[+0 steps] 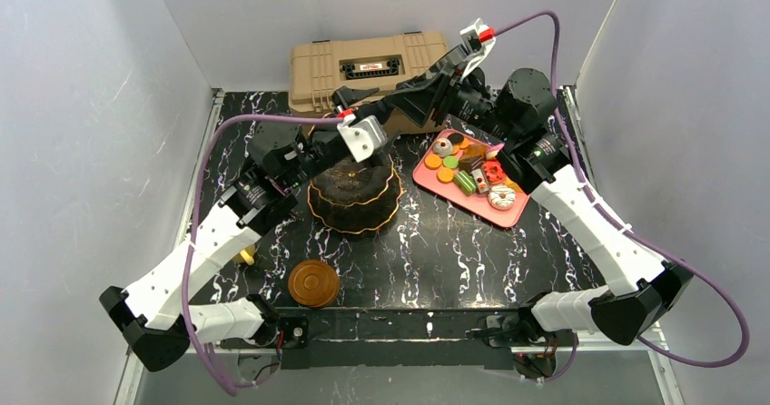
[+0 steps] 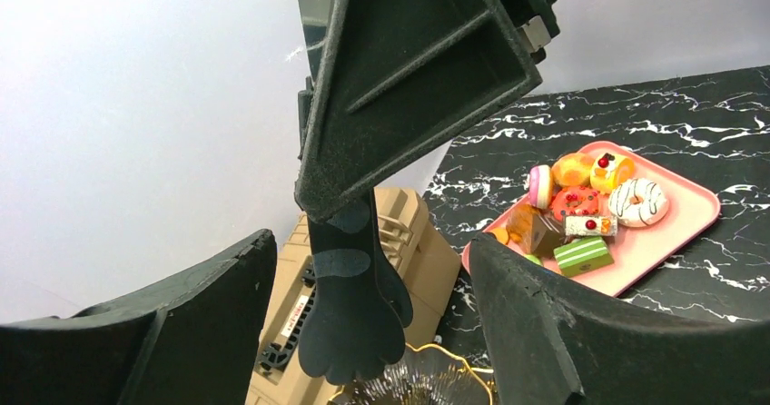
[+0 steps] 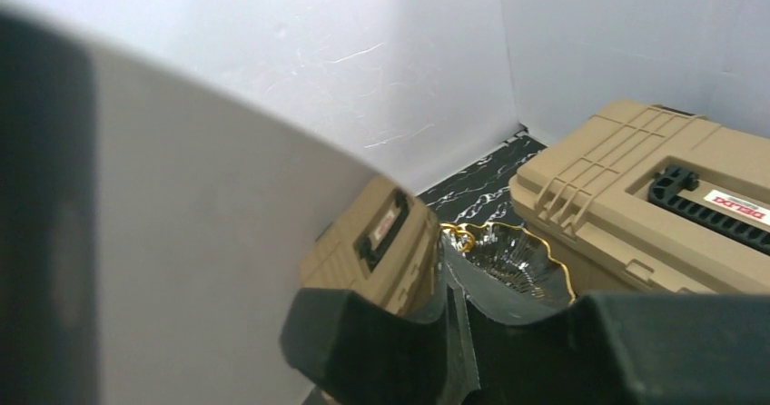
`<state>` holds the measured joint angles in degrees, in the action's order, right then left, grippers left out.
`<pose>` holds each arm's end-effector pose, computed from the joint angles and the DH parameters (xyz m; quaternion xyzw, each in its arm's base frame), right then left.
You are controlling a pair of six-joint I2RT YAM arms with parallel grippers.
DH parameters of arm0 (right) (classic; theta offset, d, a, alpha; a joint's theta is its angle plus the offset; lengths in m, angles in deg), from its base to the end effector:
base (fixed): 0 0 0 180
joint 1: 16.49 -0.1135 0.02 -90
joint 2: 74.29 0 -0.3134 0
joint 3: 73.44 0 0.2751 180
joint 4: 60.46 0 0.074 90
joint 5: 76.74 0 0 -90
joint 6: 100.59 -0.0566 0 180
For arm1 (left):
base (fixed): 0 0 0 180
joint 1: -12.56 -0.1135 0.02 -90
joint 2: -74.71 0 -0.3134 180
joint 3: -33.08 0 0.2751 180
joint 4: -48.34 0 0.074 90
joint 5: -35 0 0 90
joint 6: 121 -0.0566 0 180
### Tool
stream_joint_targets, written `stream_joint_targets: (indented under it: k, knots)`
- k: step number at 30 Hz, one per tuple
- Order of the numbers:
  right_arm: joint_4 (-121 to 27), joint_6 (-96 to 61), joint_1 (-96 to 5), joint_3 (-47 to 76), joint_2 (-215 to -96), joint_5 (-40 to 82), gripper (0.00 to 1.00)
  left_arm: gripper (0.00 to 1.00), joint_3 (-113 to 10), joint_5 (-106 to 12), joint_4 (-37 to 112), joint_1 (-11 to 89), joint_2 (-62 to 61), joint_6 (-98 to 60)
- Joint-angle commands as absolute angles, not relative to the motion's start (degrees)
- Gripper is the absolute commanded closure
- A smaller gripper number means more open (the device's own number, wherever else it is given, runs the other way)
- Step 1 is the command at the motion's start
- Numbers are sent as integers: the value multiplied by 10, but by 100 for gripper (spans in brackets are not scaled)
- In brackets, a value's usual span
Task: Serve the afternoon tea
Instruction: Pick up the clamp from the tray.
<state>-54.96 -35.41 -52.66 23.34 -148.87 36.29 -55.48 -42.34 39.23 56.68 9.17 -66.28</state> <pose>0.2389 0.2021 0.5558 -0.2172 0.5662 0.5016 0.6169 0.1844 -0.1961 0.5374 0.4581 0.4158 -0.1281 0.7752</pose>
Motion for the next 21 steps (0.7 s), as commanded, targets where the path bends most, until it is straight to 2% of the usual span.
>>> stream_joint_targets:
  k: [1,6,9,15,21]
  knots:
    - [-590,-369,-528,245,-1472,394,53,23,-551,-426,406,571,105,-696]
    - [-595,-376,-529,247,-1476,418,53,24,-582,-444,389,571,75,-696]
    - [-595,-376,-530,244,-1473,413,53,30,-595,-474,382,570,57,-704]
    - [-618,-400,-531,229,-1473,407,52,47,-595,-522,390,570,38,-725]
    - [-641,-427,-531,208,-1471,388,51,71,-594,-517,393,570,40,-731]
